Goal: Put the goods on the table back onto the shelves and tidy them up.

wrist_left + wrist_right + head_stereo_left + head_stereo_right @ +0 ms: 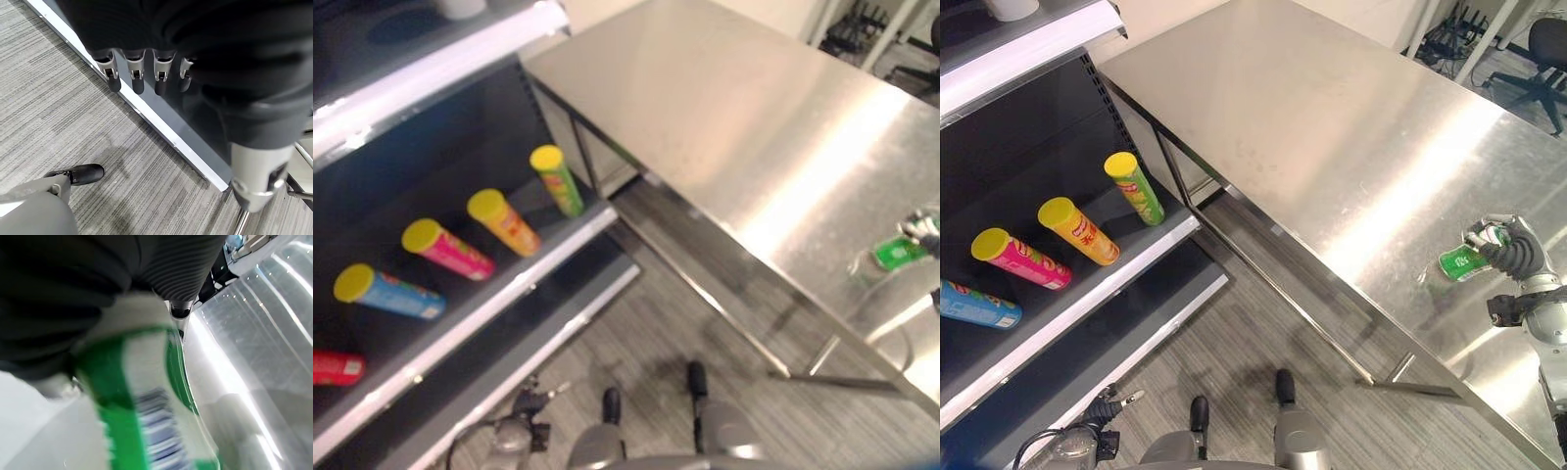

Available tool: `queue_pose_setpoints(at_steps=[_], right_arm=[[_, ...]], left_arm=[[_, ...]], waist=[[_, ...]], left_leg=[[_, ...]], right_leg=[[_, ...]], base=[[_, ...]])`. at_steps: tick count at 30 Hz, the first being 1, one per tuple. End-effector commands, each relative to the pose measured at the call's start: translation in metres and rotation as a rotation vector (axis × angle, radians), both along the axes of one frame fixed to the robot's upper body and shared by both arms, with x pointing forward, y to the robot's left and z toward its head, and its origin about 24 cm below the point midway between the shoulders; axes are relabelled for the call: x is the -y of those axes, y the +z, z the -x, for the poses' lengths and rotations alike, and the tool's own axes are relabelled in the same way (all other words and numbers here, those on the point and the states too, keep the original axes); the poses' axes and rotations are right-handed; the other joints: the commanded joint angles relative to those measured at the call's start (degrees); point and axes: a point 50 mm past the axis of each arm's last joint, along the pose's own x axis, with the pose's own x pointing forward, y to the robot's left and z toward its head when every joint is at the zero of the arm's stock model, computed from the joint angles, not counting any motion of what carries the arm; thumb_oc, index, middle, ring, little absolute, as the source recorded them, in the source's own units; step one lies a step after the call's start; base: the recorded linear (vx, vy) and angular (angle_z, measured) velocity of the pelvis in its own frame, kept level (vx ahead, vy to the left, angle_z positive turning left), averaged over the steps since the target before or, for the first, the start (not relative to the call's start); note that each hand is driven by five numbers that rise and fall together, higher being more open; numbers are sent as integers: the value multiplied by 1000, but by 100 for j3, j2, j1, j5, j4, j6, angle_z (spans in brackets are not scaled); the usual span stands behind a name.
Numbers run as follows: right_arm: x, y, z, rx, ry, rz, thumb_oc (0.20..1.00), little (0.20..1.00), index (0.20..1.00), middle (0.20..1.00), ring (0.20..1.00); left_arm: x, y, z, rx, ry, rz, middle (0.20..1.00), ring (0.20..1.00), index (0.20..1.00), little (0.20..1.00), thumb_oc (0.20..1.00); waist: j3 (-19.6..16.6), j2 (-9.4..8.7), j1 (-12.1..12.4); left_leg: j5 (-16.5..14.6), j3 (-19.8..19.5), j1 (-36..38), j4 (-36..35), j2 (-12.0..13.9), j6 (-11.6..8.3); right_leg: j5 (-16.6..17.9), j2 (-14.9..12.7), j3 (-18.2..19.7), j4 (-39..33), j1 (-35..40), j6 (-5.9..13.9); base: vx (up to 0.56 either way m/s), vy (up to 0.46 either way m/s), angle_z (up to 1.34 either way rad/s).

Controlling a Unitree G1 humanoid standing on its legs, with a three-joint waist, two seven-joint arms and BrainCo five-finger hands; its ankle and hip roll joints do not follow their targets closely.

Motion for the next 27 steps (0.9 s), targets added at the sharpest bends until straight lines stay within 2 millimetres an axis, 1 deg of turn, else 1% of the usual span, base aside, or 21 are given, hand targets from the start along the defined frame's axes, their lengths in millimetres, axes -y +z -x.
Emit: queue_pose_setpoints(at_steps=[1, 4, 5, 6, 10, 11, 12, 13, 14, 15, 16, 17, 18, 20, 21, 22, 23, 24, 25, 26, 27], right_arm=[[4, 26, -4, 85, 8, 33, 200, 200, 200, 200, 200], [2, 41, -4, 141, 16, 65, 200, 200, 200, 200, 200], [2, 41, -4, 141, 16, 65, 200, 200, 200, 200, 200], [-2, 55, -5, 193, 31, 95, 200, 200, 200, 200, 200], [-12, 87, -6, 334, 70, 136, 200, 200, 200, 200, 200], [-12, 87, -6, 334, 70, 136, 200, 200, 200, 200, 200], [-23, 106, -7, 423, 111, 158, 200, 200, 200, 200, 200], [-28, 117, -6, 474, 134, 173, 200, 200, 200, 200, 200], [-29, 118, -7, 475, 134, 174, 200, 200, 200, 200, 200], [-43, 135, -6, 551, 198, 197, 200, 200, 200, 200, 200], [-53, 146, -8, 597, 241, 206, 200, 200, 200, 200, 200], [-62, 153, -8, 626, 282, 212, 200, 200, 200, 200, 200], [-72, 163, -7, 667, 328, 227, 200, 200, 200, 200, 200], [-88, 175, -6, 715, 401, 241, 200, 200, 200, 200, 200], [-88, 176, -6, 716, 402, 241, 200, 200, 200, 200, 200], [-101, 191, -5, 762, 461, 271, 200, 200, 200, 200, 200], [-108, 199, -4, 777, 493, 286, 200, 200, 200, 200, 200], [-120, 214, -1, 812, 540, 332, 200, 200, 200, 200, 200], [-122, 215, -2, 813, 544, 333, 200, 200, 200, 200, 200], [-130, 222, 0, 828, 575, 354, 200, 200, 200, 200, 200], [-138, 228, 1, 838, 604, 379, 200, 200, 200, 200, 200]], left_arm=[[-19, 13, -18, 52, -13, -67, 1000, 1000, 1000, 1000, 1000], [-20, 14, -20, 63, -9, -70, 1000, 1000, 1000, 1000, 1000], [-20, 14, -20, 63, -9, -70, 1000, 1000, 1000, 1000, 1000], [-21, 16, -23, 77, -2, -71, 1000, 1000, 1000, 1000, 1000], [-23, 18, -24, 91, 8, -75, 1000, 1000, 1000, 1000, 1000], [-23, 18, -24, 91, 8, -74, 1000, 1000, 1000, 1000, 1000], [-23, 18, -23, 90, 11, -73, 1000, 1000, 1000, 1000, 1000], [-24, 18, -22, 92, 14, -75, 1000, 1000, 1000, 1000, 1000], [-24, 18, -22, 92, 15, -75, 1000, 1000, 1000, 1000, 1000], [-24, 18, -22, 96, 19, -72, 1000, 1000, 1000, 1000, 1000], [-24, 18, -22, 101, 26, -67, 1000, 1000, 1000, 1000, 1000], [-24, 19, -23, 107, 28, -65, 1000, 1000, 1000, 1000, 1000], [-23, 19, -23, 108, 22, -64, 1000, 1000, 1000, 1000, 1000], [-22, 18, -22, 110, 25, -56, 1000, 1000, 1000, 1000, 1000], [-22, 18, -22, 110, 26, -56, 1000, 1000, 1000, 1000, 1000], [-20, 16, -18, 98, 23, -46, 1000, 1000, 1000, 1000, 1000], [-21, 15, -17, 97, 24, -45, 1000, 1000, 1000, 1000, 1000], [-22, 14, -13, 82, 30, -42, 1000, 1000, 1000, 1000, 1000], [-22, 14, -12, 83, 34, -39, 1000, 1000, 1000, 1000, 1000], [-23, 13, -11, 77, 42, -39, 1000, 1000, 1000, 1000, 1000], [-23, 11, -7, 63, 42, -37, 1000, 1000, 1000, 1000, 1000]], waist=[[-142, -388, 167], [-155, -389, 165], [-155, -389, 165], [-167, -394, 169], [-196, -388, 211], [-192, -387, 204], [-214, -380, 244], [-237, -373, 279], [-233, -372, 270], [-268, -365, 339], [-276, -357, 372], [-286, -358, 397], [-301, -365, 479], [-300, -367, 522], [-299, -365, 510], [-287, -366, 632], [-287, -375, 671], [-281, -411, 784], [-297, -401, 732], [-268, -434, 772], [-240, -465, 807]], left_leg=[[-862, 370, -182, 793, 331, -292], [-865, 360, -178, 808, 354, -306], [-865, 360, -178, 808, 354, -306], [-867, 338, -164, 818, 372, -317], [-865, 268, -155, 860, 434, -359], [-866, 264, -154, 861, 436, -360], [-851, 211, -144, 863, 475, -384], [-838, 178, -137, 858, 496, -394], [-838, 174, -134, 857, 499, -396], [-811, 99, -135, 859, 544, -434], [-783, 35, -138, 863, 577, -467], [-752, -28, -149, 867, 613, -506], [-718, -93, -163, 884, 648, -534], [-633, -241, -204, 913, 705, -599], [-633, -248, -205, 914, 704, -600], [-481, -421, -232, 837, 743, -670], [-375, -514, -290, 783, 753, -724], [-268, -631, -373, 707, 787, -774], [-241, -658, -408, 699, 777, -770], [-216, -623, -501, 747, 780, -765], [-225, -96, -531, 811, 937, -652]], right_leg=[[-1361, -443, 9, 927, -45, 477], [-1398, -437, 6, 968, -37, 467], [-1398, -437, 6, 968, -37, 467], [-1434, -421, 6, 1009, -29, 451], [-1532, -375, -26, 1109, -1, 400], [-1535, -374, -29, 1112, 2, 399], [-1592, -341, -60, 1143, 33, 368], [-1625, -325, -79, 1159, 53, 341], [-1628, -323, -84, 1162, 57, 339], [-1701, -276, -127, 1182, 96, 293], [-1748, -243, -167, 1191, 136, 259], [-1788, -214, -208, 1201, 165, 227], [-1841, -173, -250, 1209, 197, 182], [-1942, -85, -348, 1226, 287, 97], [-1942, -85, -355, 1225, 291, 96], [-2026, -6, -491, 1226, 356, 21], [-2062, 17, -609, 1213, 379, -2], [-2148, 51, -776, 1220, 434, -42], [-2124, 46, -801, 1203, 420, -38], [-2142, 20, -909, 1235, 419, -37], [-2228, -103, -1169, 1352, 446, -76]], base=[[0, 0, 0], [-9, -16, 3], [-11, -45, 6], [-8, -52, 7], [-11, -69, 7], [-5, -89, 14], [-2, -94, 22], [-2, -94, 20], [-2, -115, 15], [2, -136, 11], [2, -185, 24], [3, -163, 30], [-3, -156, 34], [-5, -134, 40], [-21, -157, 45], [-39, -147, 46], [-63, -237, 63], [-52, -137, 71], [-52, -104, 71], [-54, 5, 57], [-72, 30, 61]])
